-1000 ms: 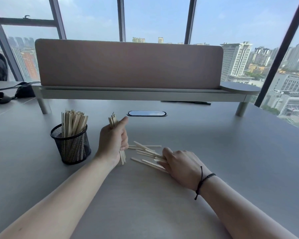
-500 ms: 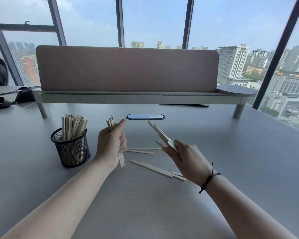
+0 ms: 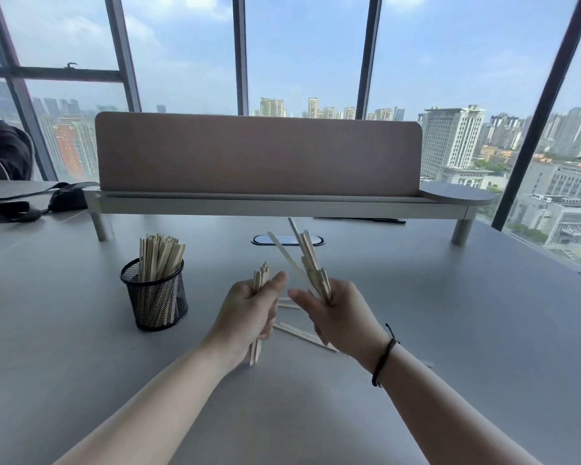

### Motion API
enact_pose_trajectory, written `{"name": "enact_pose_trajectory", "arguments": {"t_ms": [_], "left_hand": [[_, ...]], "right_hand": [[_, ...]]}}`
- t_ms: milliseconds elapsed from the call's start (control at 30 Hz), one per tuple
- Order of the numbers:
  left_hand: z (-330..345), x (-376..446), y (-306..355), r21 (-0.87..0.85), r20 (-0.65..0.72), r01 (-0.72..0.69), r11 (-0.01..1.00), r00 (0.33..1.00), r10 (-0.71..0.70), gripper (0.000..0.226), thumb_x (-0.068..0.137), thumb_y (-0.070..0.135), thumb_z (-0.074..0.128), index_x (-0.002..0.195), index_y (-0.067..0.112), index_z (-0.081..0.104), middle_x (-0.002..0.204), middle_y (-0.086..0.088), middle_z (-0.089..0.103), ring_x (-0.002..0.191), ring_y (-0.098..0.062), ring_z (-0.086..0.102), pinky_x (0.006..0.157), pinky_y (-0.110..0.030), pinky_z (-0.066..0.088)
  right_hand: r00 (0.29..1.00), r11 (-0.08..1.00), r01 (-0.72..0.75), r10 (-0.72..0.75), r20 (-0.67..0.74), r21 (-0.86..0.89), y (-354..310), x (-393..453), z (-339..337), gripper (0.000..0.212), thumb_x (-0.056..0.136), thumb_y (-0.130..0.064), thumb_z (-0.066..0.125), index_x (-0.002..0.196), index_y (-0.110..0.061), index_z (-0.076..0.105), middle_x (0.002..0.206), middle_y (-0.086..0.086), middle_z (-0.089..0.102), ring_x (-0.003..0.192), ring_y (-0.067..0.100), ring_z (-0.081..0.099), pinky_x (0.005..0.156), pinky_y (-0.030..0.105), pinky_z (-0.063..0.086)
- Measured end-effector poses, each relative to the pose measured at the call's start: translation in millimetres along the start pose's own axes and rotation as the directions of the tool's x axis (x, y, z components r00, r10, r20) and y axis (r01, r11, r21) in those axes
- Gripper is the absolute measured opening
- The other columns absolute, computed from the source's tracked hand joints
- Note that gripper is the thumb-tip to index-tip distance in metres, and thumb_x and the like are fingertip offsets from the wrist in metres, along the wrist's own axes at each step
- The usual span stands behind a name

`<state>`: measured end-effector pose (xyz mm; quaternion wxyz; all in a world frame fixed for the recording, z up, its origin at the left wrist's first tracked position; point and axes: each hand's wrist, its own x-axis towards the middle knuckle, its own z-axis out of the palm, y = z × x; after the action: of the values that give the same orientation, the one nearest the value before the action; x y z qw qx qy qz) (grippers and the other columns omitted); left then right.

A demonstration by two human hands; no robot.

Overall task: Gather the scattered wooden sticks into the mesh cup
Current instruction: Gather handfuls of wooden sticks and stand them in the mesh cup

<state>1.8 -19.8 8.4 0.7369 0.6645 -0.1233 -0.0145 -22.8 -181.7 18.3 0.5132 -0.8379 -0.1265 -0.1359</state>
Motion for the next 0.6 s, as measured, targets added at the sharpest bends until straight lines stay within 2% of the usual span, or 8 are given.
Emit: {"name": "enact_pose_trajectory", "arguments": {"t_ms": [67,167,267,367,500,600], "left_hand": [[-0.8,-3.8,5.2,-0.004,-0.013,0.002,1.000,1.000,-0.002,0.053,0.095,0.035,0.061,0.047,0.024,0.041,0.044,0.004,0.027,0.039,-0.013,0.021,0.042,-0.022,0.022],[-4.9,-7.5,12.2,-0.069,-0.091,-0.010,0.998,0.996,0.004,0.052,0.092,0.034,0.064,0.048,0.021,0.040,0.044,0.002,0.028,0.038,-0.014,0.023,0.041,-0.022,0.024],[-12.0,-9.3,9.1,-0.057,-0.189,0.007,0.998,0.982,-0.018,0.047,0.096,0.028,0.062,0.056,0.013,0.042,0.044,-0.001,0.033,0.040,-0.018,0.028,0.043,-0.026,0.027],[-15.3,-10.1,2.7,-0.016,-0.236,0.001,1.000,0.972,-0.004,0.044,0.095,0.029,0.064,0.059,0.012,0.045,0.047,-0.004,0.039,0.040,-0.019,0.032,0.045,-0.028,0.029],[-14.2,-8.7,-1.0,0.050,-0.256,-0.020,0.999,0.966,0.032,0.041,0.093,0.030,0.067,0.063,0.007,0.051,0.046,-0.002,0.040,0.038,-0.020,0.036,0.043,-0.028,0.033],[-12.8,-8.7,-2.3,0.059,-0.235,-0.057,0.997,0.969,0.069,0.040,0.092,0.029,0.067,0.065,0.005,0.052,0.048,-0.005,0.040,0.038,-0.020,0.035,0.043,-0.028,0.034]], "right_hand": [[0.999,0.969,-0.040,0.038,0.014,0.243,-14.3,1.3,10.4,0.063,0.092,-0.034,0.068,0.061,0.004,0.029,0.050,0.011,0.029,0.044,0.021,0.024,0.046,0.034,0.020],[0.998,0.871,-0.062,0.055,0.029,0.488,-27.9,6.5,24.9,0.058,0.090,-0.029,0.071,0.059,-0.008,0.027,0.050,0.004,0.025,0.042,0.016,0.021,0.045,0.034,0.017],[0.999,0.854,-0.044,0.049,0.003,0.519,-30.6,8.4,38.2,0.056,0.088,-0.029,0.074,0.057,-0.006,0.033,0.049,0.005,0.029,0.042,0.018,0.027,0.046,0.035,0.023],[0.997,0.858,-0.051,0.077,-0.029,0.511,-25.3,6.5,48.3,0.051,0.086,-0.028,0.075,0.056,-0.008,0.040,0.046,0.005,0.033,0.040,0.020,0.035,0.045,0.029,0.031],[0.994,0.875,-0.069,0.104,-0.046,0.479,-21.2,4.3,52.5,0.056,0.088,-0.028,0.074,0.058,0.000,0.036,0.048,0.007,0.033,0.043,0.021,0.036,0.045,0.029,0.031],[0.991,0.862,-0.087,0.127,-0.047,0.500,-22.7,3.9,50.7,0.051,0.087,-0.026,0.074,0.054,-0.009,0.039,0.045,0.005,0.036,0.042,0.021,0.035,0.047,0.030,0.032]]}}
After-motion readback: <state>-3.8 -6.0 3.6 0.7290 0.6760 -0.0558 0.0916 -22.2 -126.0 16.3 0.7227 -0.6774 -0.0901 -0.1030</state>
